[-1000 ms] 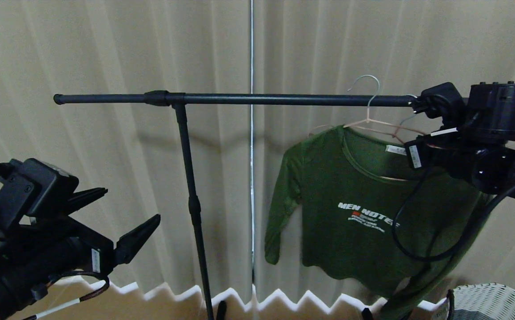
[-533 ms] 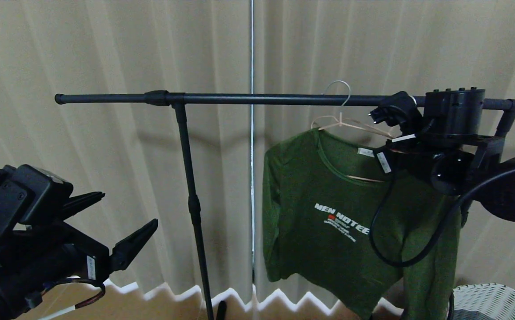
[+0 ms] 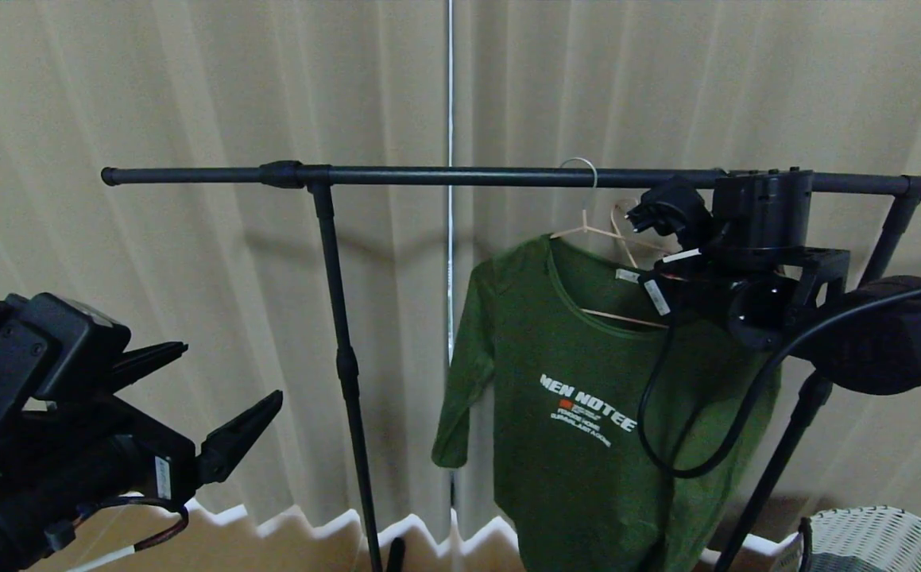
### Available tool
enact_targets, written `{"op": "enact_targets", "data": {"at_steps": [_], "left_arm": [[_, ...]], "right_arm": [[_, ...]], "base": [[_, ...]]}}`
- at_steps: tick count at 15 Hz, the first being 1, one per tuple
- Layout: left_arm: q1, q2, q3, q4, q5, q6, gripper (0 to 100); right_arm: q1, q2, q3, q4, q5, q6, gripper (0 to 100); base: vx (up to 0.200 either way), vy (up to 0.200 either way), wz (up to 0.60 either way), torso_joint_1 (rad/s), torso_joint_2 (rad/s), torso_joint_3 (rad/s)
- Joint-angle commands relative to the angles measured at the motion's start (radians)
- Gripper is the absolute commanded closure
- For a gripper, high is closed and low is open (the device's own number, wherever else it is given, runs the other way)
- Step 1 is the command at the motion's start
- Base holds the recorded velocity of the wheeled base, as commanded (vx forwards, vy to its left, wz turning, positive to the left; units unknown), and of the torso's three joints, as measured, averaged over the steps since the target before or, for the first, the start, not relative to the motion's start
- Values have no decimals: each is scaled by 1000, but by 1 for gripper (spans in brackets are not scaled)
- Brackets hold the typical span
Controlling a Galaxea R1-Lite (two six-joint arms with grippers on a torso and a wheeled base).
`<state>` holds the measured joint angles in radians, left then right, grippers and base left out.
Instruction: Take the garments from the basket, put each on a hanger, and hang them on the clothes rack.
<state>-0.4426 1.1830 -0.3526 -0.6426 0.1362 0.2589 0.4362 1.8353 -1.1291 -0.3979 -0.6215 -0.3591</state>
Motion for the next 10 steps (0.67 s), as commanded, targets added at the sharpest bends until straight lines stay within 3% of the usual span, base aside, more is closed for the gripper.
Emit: {"op": "enact_targets", "data": {"at_steps": [1,5,6,9,10], "left_arm": [[1,-2,3,0,0,0,0],[1,-5,6,0,2,0,0],[1,-5,7,0,2,0,0],[1,-6,7,0,2,0,0],[2,-20,6,0,3,0,0]], "right_arm": [[24,47,-40,-1,0,-3,100],[33,50,-34,1,0,-6,100],[33,45,-29,1,2,-4,0],[35,42,-14,-13,5,2,0],[35,25,23,-16,9,66,0]], "base": [[0,0,0,0,0,0],[0,0,0,0,0,0],[0,0,0,0,0,0],[0,0,0,0,0,0],[0,0,0,0,0,0]]}}
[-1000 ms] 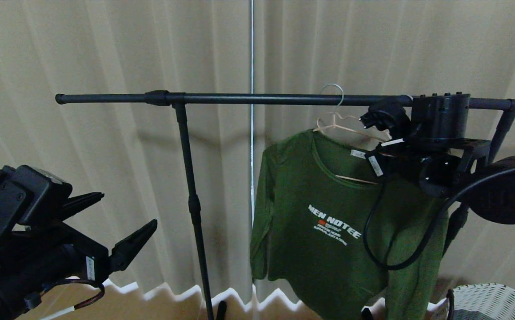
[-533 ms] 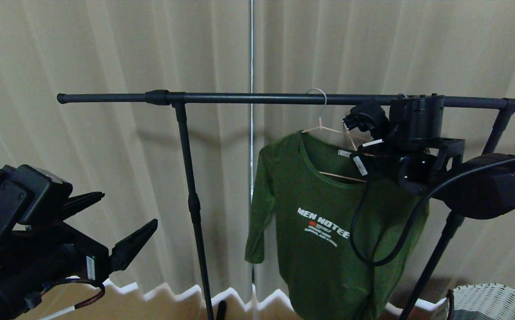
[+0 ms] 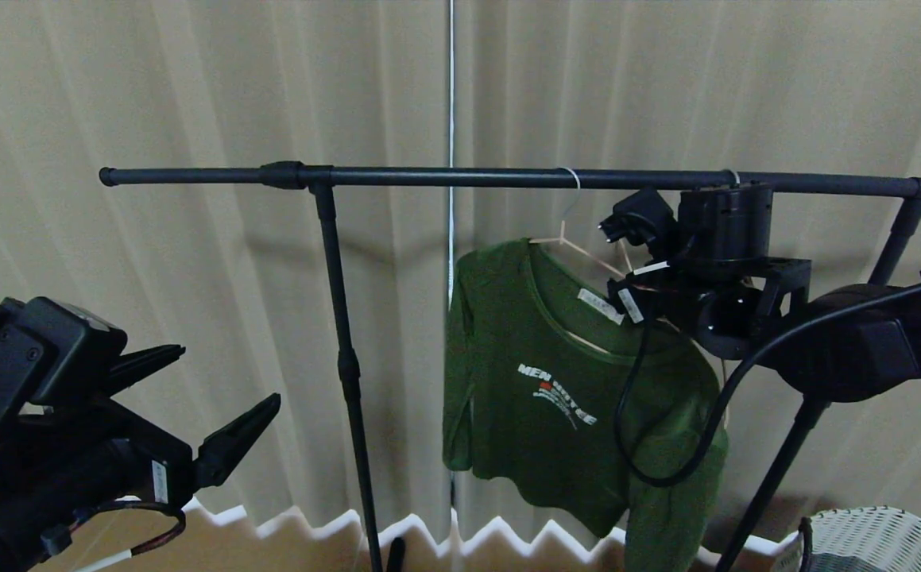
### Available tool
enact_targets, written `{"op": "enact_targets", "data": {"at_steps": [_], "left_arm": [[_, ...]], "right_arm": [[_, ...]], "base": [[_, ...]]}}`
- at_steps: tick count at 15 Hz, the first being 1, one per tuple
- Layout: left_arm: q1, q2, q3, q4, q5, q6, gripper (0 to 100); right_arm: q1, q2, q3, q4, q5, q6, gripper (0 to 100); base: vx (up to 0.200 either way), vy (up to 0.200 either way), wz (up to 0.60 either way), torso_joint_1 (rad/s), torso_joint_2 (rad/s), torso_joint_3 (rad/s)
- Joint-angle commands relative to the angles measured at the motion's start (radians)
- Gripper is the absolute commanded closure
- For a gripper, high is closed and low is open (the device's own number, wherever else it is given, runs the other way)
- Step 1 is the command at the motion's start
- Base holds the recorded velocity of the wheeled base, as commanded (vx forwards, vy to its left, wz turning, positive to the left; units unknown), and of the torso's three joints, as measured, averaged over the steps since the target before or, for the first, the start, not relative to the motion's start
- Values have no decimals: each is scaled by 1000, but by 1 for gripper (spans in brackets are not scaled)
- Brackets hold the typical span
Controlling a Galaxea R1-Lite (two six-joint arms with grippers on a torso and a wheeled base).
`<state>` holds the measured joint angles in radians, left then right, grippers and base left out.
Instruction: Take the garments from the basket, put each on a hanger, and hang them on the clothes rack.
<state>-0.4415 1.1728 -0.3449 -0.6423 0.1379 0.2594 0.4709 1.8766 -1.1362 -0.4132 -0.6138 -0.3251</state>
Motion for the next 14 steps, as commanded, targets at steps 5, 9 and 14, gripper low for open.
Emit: {"op": "enact_targets", "data": {"at_steps": [5,9,14], "left_arm": [[40,-27,3,1,2,-3,0],[83,-38,3,1,2,-9,0],[150,-93,10,4,-1,-5,0]], "right_arm": [[2,-31,78,-119,169,153,0],[2,-43,177,-289,263,163,0],[0,-191,363,-483,287,201,0]], "base": [[0,0,0,0,0,0],[0,0,0,0,0,0],[0,0,0,0,0,0]]}}
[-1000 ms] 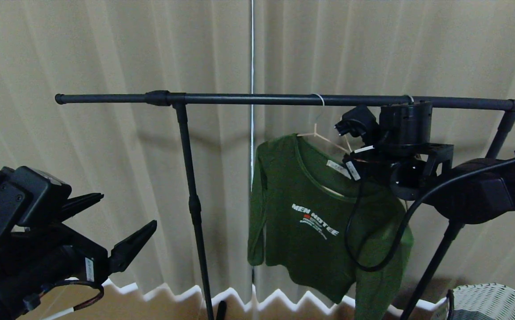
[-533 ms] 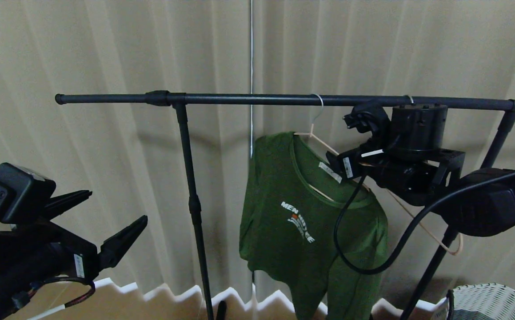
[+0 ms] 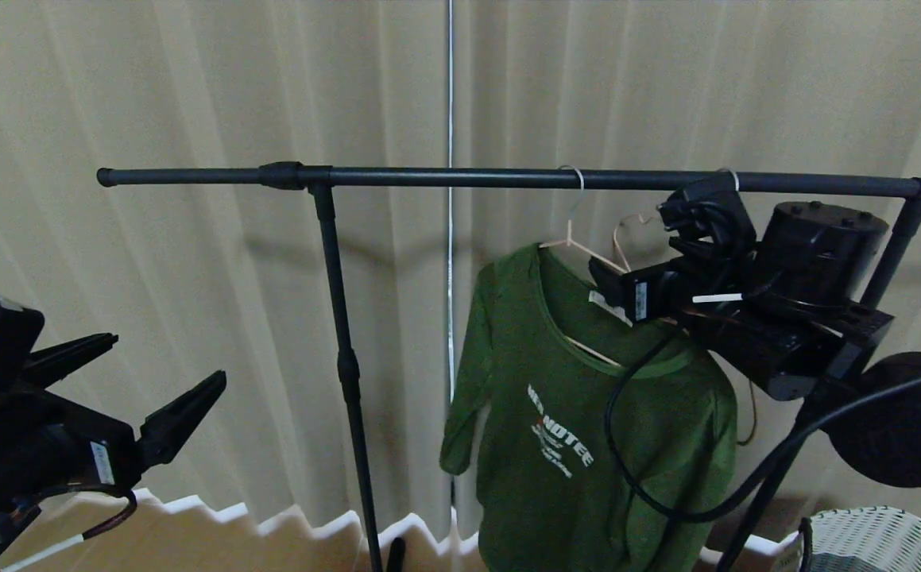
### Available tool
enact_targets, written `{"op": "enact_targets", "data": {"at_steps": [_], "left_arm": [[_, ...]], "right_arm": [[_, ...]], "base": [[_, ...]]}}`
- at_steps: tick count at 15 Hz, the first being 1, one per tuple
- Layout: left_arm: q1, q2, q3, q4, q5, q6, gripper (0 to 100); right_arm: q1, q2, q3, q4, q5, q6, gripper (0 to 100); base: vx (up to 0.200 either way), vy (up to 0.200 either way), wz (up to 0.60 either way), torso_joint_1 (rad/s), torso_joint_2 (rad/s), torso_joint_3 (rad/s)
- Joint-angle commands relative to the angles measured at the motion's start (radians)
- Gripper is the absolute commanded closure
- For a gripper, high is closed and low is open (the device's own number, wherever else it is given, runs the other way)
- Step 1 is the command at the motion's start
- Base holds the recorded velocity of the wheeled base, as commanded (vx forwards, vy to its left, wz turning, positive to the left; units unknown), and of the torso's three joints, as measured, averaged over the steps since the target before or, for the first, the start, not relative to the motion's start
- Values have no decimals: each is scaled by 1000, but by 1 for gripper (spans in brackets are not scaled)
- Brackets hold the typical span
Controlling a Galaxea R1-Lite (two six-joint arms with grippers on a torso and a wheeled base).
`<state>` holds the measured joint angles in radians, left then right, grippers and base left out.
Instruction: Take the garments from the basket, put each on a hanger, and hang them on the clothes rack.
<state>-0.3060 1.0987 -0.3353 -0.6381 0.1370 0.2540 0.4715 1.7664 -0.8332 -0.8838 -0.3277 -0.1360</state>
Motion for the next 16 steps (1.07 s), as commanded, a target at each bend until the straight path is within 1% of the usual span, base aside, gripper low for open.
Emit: {"op": "enact_targets", "data": {"at_steps": [1,2,4,6,8,9,10,12,14,15,16], "left_arm": [[21,-34,10,1,0,1,0],[21,-43,32,1,-5,1,0],[21,-39,35,0,-7,-9,0],[21,-43,38,1,-7,-15,0],[24,-48,50,0,-7,-19,0],[22,-49,59,1,-5,-29,0],[24,-49,59,1,-4,-30,0],[24,-48,55,5,-2,-30,0],[24,-45,48,46,-5,-33,0],[22,-43,36,75,-7,-48,0],[18,-36,-4,136,-8,-104,0]], "right_arm": [[1,-134,100,-7,2,27,0],[-1,-168,132,-4,30,33,0],[-4,-139,131,-10,73,41,0],[-4,-113,103,-41,75,53,0],[-5,-156,114,-61,104,68,0],[-14,-199,129,-50,104,68,0],[-42,-251,151,-26,101,65,0],[-105,-361,181,98,101,45,0],[-163,-464,198,259,101,45,0],[-192,-502,201,335,101,45,0],[-238,-551,207,454,98,45,0]], "base": [[0,0,0,0,0,0],[0,0,0,0,0,0],[0,0,0,0,0,0],[0,0,0,0,0,0],[0,0,0,0,0,0],[0,0,0,0,0,0],[0,0,0,0,0,0],[0,0,0,0,0,0],[0,0,0,0,0,0],[0,0,0,0,0,0],[0,0,0,0,0,0]]}}
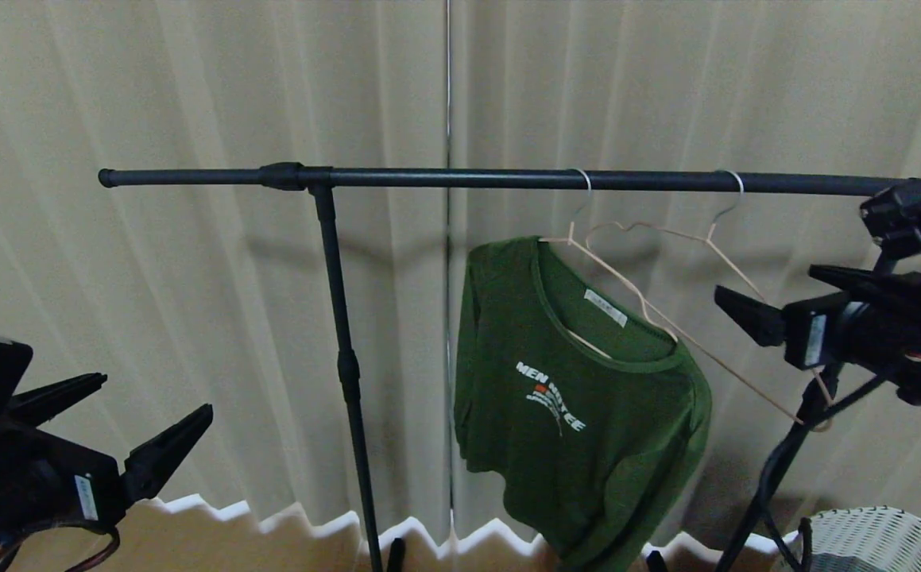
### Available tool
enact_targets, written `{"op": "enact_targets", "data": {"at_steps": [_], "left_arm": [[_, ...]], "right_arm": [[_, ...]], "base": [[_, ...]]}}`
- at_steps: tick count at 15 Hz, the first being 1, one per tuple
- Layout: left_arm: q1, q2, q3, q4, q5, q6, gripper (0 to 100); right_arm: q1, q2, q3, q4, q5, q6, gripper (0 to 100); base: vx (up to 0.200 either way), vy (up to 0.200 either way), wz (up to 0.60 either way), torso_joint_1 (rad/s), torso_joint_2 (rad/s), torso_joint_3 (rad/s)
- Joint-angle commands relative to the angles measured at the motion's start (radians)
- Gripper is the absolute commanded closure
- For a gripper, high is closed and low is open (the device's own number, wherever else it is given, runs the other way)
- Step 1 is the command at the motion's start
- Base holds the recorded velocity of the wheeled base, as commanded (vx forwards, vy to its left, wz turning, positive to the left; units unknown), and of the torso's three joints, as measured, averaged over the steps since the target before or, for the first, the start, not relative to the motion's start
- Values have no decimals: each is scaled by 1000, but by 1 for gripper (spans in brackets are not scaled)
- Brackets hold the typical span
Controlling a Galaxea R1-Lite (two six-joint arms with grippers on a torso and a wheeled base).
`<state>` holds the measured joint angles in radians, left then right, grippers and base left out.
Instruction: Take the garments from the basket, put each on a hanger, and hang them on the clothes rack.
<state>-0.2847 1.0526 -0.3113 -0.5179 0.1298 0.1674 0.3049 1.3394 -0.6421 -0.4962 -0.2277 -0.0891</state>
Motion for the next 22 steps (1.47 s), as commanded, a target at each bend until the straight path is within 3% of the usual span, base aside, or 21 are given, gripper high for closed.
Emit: {"op": "enact_targets", "data": {"at_steps": [1,4,7,11,12,15,18,22], "left_arm": [[-5,17,-66,70,-1,-59,0],[-4,86,-167,191,-38,-172,0],[-1,168,-206,200,-70,-181,0],[-1,198,-187,193,-76,-233,0],[1,198,-172,190,-111,-255,0],[-1,199,-181,193,-130,-255,0],[-1,190,-154,191,-130,-241,0],[1,161,-77,122,-131,-120,0]], "right_arm": [[-105,-143,22,123,-4,-1,0],[-193,-147,87,136,-7,-12,0],[-217,-158,137,114,-4,-12,0],[-217,-149,216,-78,1,-14,0],[-217,-129,262,-157,2,-12,0],[-217,-95,351,-246,1,-14,0],[-217,-95,397,-251,-1,-18,0],[-222,-51,440,-252,-6,-61,0]], "base": [[0,0,0,0,0,0],[0,0,0,0,0,0],[0,0,0,0,0,0],[0,0,0,0,0,0],[0,0,0,0,0,0],[0,0,0,0,0,0],[0,0,0,0,0,0],[0,0,0,0,0,0]]}}
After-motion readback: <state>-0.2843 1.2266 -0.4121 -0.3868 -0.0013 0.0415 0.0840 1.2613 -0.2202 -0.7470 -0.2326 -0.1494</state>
